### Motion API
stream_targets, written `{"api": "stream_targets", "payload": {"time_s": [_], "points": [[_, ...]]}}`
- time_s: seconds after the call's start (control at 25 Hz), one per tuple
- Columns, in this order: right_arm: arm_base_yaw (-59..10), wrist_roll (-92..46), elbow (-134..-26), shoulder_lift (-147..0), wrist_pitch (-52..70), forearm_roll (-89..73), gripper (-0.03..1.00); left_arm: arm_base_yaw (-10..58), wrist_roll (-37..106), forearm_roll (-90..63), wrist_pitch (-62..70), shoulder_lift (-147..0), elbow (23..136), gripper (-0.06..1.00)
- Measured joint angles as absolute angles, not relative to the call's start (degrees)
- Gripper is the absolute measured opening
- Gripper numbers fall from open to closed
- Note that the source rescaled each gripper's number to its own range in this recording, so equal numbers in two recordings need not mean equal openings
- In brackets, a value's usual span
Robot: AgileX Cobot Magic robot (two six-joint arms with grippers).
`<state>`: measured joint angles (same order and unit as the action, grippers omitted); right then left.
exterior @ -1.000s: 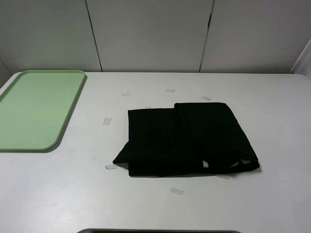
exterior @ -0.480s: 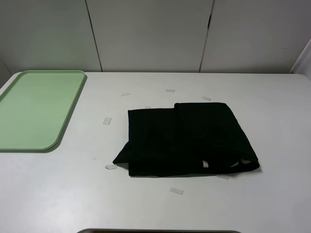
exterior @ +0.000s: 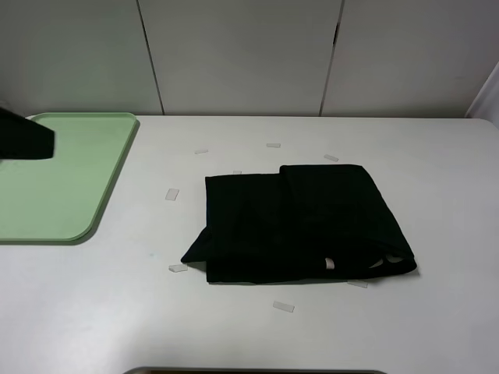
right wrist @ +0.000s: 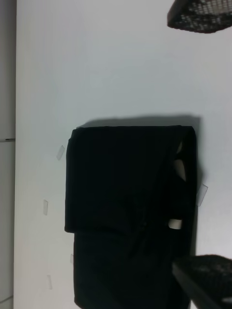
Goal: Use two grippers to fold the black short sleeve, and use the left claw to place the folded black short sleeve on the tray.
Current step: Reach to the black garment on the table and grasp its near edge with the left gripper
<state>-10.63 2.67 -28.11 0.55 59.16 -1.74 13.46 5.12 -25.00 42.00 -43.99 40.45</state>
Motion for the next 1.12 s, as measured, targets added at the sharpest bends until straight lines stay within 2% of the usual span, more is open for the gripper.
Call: {"api": "stream_targets", "payload": {"time_s": [0.32, 0.64, 0.92, 1.12], "points": [[-10.63, 2.67, -28.11, 0.55, 59.16, -1.74, 1.0, 13.46, 8.62, -28.7, 31.43, -58.17, 39.75, 0.87], [-10.63, 2.67, -28.11, 0.55, 59.16, -1.74, 1.0, 13.46, 15.04, -36.46, 17.95, -66.7, 32.67, 0.87], [-10.63, 2.67, -28.11, 0.55, 59.16, -1.74, 1.0, 12.76, 29.82, -52.61, 16.09, -73.88, 31.63, 0.87], [-10.63, 2.67, -28.11, 0.55, 59.16, -1.74, 1.0, 10.61, 34.69, -56.01, 15.66, -78.7, 31.63, 0.87]]}}
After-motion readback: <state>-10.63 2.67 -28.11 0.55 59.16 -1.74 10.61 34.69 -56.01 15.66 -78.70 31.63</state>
